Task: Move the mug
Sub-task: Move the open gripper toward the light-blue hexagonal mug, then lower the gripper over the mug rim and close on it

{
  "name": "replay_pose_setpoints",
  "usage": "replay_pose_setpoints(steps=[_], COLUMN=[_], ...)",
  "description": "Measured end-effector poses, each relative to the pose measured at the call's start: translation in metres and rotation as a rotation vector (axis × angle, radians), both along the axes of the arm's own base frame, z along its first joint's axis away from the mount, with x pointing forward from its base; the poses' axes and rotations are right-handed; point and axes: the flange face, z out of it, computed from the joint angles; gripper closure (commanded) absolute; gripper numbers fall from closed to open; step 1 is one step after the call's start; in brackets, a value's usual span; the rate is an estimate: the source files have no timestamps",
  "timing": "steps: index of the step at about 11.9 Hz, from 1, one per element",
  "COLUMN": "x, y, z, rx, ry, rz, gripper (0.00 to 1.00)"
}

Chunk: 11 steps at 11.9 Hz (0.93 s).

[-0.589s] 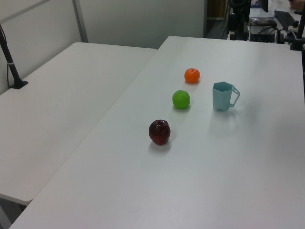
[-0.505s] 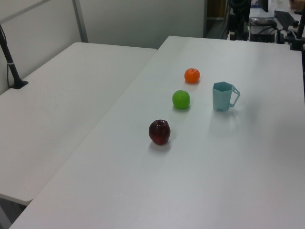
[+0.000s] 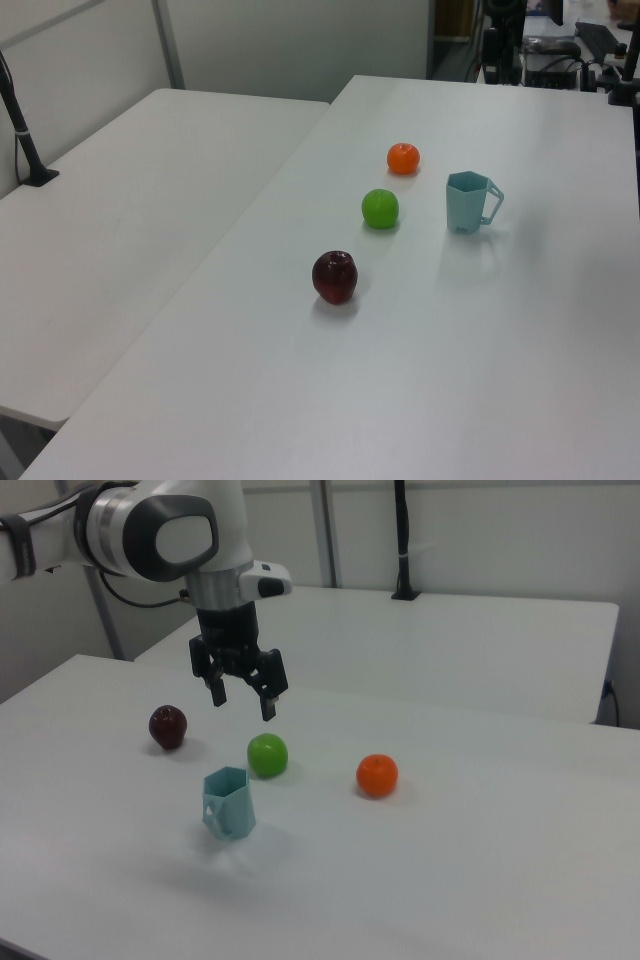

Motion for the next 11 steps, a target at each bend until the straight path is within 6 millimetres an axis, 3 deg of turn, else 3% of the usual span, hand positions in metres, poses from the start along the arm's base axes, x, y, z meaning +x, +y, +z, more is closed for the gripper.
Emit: replay_pose_setpoints(steps=[4,8,11], x=[-0.011,-0.018,-0.032], y=[0.007,0.036,0.045], z=[-0.008,-0.065,-0.106], rx=[0.018,0.024,0.03], ry=[0.022,-0.033,-0.027], rz=[0.072,0.14,0.179], gripper=[0.0,0.0,0.02])
